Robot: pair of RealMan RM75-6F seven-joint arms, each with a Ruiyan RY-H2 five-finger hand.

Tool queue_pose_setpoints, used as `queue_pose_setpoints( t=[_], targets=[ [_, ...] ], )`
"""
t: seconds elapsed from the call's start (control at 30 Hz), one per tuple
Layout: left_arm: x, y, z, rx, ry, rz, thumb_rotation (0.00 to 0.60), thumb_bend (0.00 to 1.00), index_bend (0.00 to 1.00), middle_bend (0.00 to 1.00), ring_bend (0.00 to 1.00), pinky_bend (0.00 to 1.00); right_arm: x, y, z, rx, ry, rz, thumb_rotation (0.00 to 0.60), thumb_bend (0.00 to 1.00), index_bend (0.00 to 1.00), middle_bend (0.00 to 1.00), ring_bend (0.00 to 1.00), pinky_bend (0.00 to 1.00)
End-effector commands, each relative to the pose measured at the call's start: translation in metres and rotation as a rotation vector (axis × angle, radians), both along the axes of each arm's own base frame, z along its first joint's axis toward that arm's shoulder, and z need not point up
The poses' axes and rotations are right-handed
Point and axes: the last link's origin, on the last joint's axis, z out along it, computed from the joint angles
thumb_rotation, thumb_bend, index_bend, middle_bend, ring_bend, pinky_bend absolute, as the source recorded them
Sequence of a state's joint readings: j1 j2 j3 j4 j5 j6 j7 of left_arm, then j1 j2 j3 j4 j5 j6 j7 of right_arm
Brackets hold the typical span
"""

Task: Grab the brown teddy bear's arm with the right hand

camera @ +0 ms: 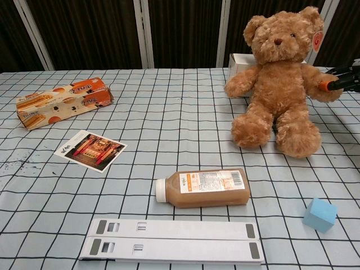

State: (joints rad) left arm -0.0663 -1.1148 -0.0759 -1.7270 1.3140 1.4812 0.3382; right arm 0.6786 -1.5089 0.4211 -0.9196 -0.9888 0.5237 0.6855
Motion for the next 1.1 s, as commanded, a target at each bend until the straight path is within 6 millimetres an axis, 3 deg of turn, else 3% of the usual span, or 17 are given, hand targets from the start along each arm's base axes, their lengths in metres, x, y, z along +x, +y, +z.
queue_pose_setpoints(
  t=[0.03, 0.33, 0.6, 0.87, 1.1],
  targets=[
    [0.000, 0.000, -0.001, -0.005, 0.001, -0.003, 0.600, 0.24, 0.17, 0.00, 0.00, 0.03, 0.006, -0.001, 0.005, -0.011, 0.012, 0.024, 0.600, 0.47, 0.48, 0.45, 0.44, 0.00],
    [0.000, 0.000, 0.000, -0.006, 0.000, -0.004, 0.600, 0.24, 0.17, 0.00, 0.00, 0.03, -0.002, 0.003, -0.005, 0.018, 0.006, -0.018, 0.600, 0.47, 0.48, 0.45, 0.44, 0.00],
    [0.000, 0.002, -0.002, -0.014, 0.003, -0.002, 0.600, 0.24, 0.17, 0.00, 0.00, 0.03, 0.011, -0.002, 0.003, -0.012, 0.015, 0.023, 0.600, 0.47, 0.48, 0.45, 0.44, 0.00],
    [0.000, 0.001, -0.002, -0.011, 0.002, -0.002, 0.600, 0.24, 0.17, 0.00, 0.00, 0.03, -0.006, 0.004, -0.009, 0.021, 0.015, -0.041, 0.600, 0.47, 0.48, 0.45, 0.44, 0.00],
    [0.000, 0.002, -0.004, -0.016, 0.006, 0.000, 0.600, 0.24, 0.17, 0.00, 0.00, 0.03, 0.005, 0.000, 0.001, -0.015, 0.022, 0.003, 0.600, 0.47, 0.48, 0.45, 0.44, 0.00]
  ],
)
